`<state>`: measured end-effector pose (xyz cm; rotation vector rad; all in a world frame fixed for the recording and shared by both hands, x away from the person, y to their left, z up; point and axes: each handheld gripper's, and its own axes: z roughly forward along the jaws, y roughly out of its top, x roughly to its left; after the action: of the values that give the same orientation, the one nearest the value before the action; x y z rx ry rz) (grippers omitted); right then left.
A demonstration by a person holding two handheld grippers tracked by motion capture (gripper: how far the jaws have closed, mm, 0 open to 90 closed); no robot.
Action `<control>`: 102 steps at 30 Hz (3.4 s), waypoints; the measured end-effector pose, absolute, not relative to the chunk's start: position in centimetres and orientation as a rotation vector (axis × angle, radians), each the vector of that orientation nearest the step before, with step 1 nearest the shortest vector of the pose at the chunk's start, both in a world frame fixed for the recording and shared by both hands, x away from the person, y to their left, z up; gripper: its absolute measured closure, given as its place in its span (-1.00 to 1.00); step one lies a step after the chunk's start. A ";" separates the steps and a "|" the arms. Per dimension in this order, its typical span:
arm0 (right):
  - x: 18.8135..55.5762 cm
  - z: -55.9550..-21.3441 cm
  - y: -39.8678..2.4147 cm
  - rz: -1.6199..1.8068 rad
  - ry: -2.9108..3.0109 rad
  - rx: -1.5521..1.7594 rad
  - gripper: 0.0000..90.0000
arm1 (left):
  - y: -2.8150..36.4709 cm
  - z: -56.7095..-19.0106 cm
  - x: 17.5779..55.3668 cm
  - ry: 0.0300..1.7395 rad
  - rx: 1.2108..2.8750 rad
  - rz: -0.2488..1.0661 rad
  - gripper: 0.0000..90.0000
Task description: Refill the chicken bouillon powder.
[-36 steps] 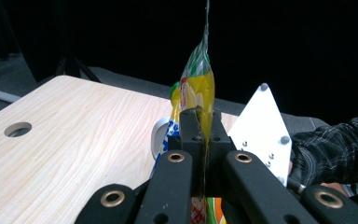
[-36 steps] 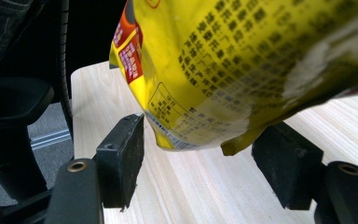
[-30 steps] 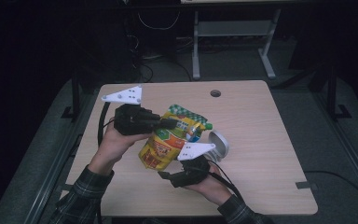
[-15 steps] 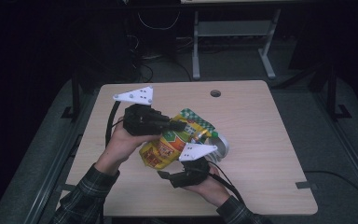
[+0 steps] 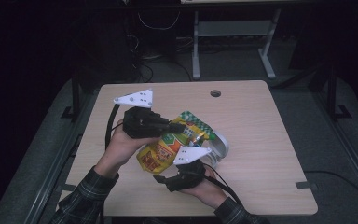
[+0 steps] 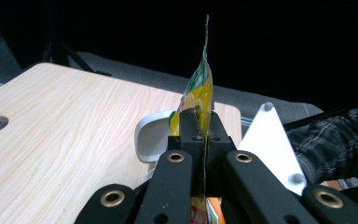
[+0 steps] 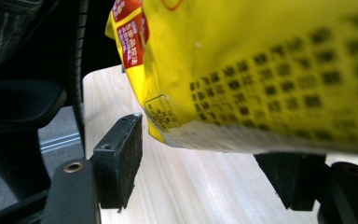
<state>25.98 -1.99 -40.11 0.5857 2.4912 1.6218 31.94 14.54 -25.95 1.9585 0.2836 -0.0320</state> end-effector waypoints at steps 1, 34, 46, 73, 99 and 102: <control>26.0 -40.1 -2.0 1.622 2.491 0.586 -0.28 | 14.5 -26.0 31.9 0.284 1.959 -0.032 1.00; 25.4 -40.7 -1.7 1.706 2.514 0.486 -0.06 | 13.0 -27.6 33.4 0.333 1.982 -0.054 1.00; 25.0 -40.9 -1.9 1.702 2.484 0.461 0.33 | 12.6 -27.8 33.4 0.351 2.002 -0.030 1.00; 24.8 -41.2 -2.0 1.722 2.427 0.442 0.60 | 11.0 -28.1 33.5 0.376 2.088 -0.001 1.00; 25.0 -41.3 -2.2 1.785 2.400 0.450 0.73 | 10.2 -28.0 33.7 0.402 2.124 0.014 1.00; 25.0 -41.3 -2.2 1.787 2.402 0.447 0.75 | 10.1 -27.9 33.4 0.420 2.124 0.019 1.00</control>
<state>24.96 -2.24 -41.34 0.4472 2.4024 1.7873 33.42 10.12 -27.94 2.1237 0.4202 0.0189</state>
